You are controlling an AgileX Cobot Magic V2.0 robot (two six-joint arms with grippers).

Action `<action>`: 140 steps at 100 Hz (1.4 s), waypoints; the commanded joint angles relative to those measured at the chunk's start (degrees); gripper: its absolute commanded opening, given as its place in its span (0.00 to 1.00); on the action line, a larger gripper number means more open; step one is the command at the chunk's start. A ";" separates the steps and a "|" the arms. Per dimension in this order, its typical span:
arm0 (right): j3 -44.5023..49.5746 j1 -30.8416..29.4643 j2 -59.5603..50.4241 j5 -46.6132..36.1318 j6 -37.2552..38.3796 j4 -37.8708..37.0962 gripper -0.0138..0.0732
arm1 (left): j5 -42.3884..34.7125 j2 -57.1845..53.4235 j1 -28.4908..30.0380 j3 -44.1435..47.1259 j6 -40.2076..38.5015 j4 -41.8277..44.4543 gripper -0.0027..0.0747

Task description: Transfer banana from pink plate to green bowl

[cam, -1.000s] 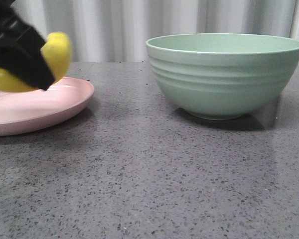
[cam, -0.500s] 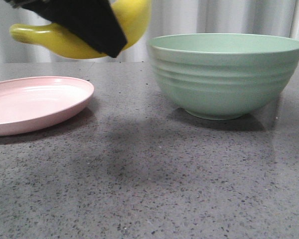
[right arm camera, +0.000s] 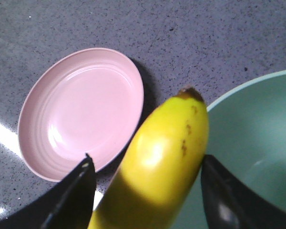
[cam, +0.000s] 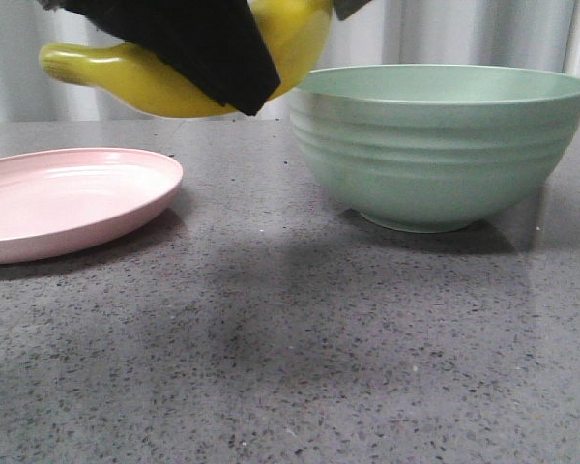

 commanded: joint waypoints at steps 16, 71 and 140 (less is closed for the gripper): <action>-2.37 -0.03 -0.51 -3.88 -0.66 2.03 0.57 | -4.11 -1.87 -0.49 -2.04 -0.05 0.21 0.01; -4.26 -1.59 -1.36 -5.51 -0.66 2.48 0.07 | -3.12 -5.28 -0.38 -2.38 -0.05 1.52 0.67; -8.87 -17.33 1.81 -1.63 -0.66 -9.74 0.29 | -3.08 -11.72 -0.38 -2.49 -0.52 0.44 0.67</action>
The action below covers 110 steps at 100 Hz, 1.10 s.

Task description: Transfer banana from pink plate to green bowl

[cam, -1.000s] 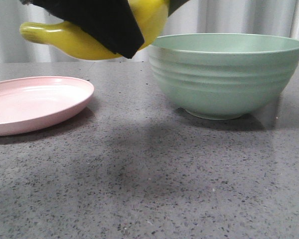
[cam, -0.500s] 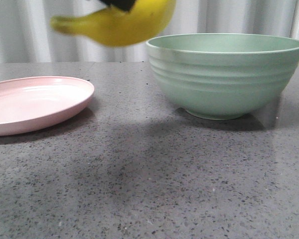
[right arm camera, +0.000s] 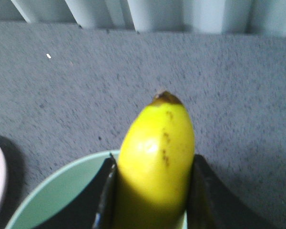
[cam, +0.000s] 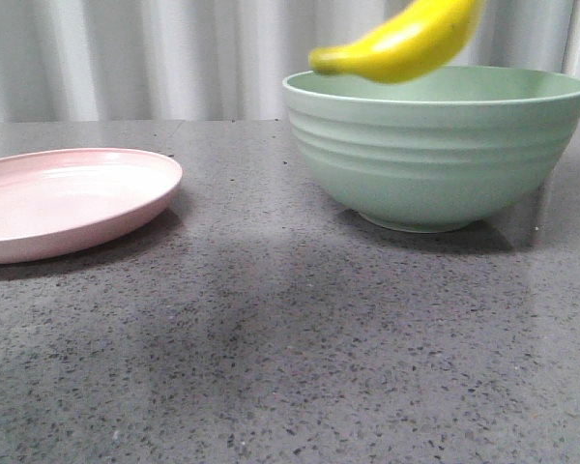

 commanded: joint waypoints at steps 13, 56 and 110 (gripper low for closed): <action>-1.79 -0.48 1.05 -1.00 -0.62 -0.40 0.52 | -3.37 -1.22 -0.38 -2.03 -0.55 -1.16 0.67; -1.89 -0.48 0.42 2.77 -0.62 -1.30 0.55 | -3.37 -1.38 -0.38 -2.13 -1.04 -1.60 0.61; 5.41 -0.48 -16.43 7.67 -0.62 -6.49 0.07 | -4.84 -13.02 -0.38 2.04 -7.69 2.68 0.01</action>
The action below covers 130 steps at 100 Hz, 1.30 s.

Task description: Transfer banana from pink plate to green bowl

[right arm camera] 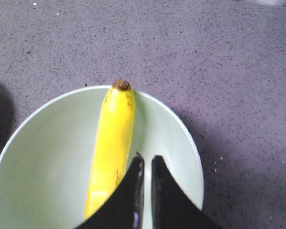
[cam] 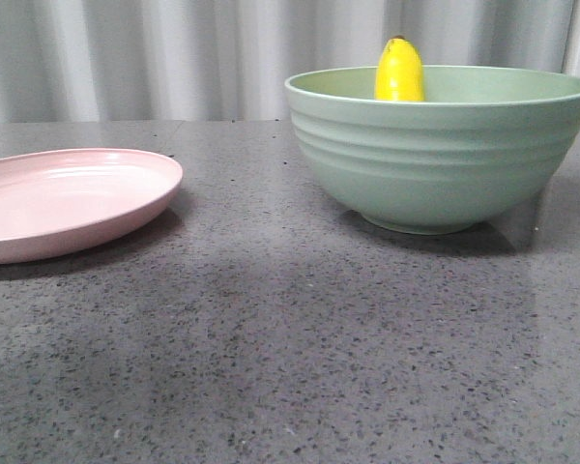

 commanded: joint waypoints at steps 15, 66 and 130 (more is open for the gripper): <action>9.15 -0.27 -13.53 -8.51 -0.62 -0.44 0.07 | -10.94 -11.07 -0.38 7.39 -1.63 2.37 0.01; 41.33 -0.27 -48.20 -27.39 -0.62 -0.75 0.07 | -26.36 -38.77 -0.38 36.28 -1.65 1.97 0.01; 52.52 -0.27 -66.56 -25.60 -0.62 -0.75 0.07 | -27.13 -46.58 -0.38 42.93 -1.65 1.97 0.01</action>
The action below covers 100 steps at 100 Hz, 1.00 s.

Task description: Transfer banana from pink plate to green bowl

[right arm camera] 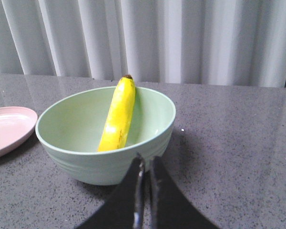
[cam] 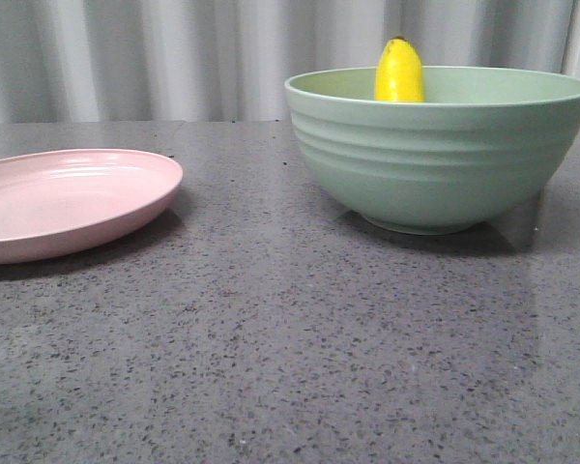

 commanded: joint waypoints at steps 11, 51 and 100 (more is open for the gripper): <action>-1.41 -0.27 0.60 -3.48 -0.62 -0.48 0.07 | -5.05 0.67 -0.38 -1.57 -0.58 -0.19 0.01; -1.41 -0.27 0.60 -3.48 -0.62 -0.48 0.07 | -6.16 0.67 6.01 3.26 -0.58 -0.25 0.01; -1.41 -0.27 0.60 -3.48 -0.62 -0.48 0.07 | -16.20 -3.22 39.07 14.65 7.88 -14.22 0.01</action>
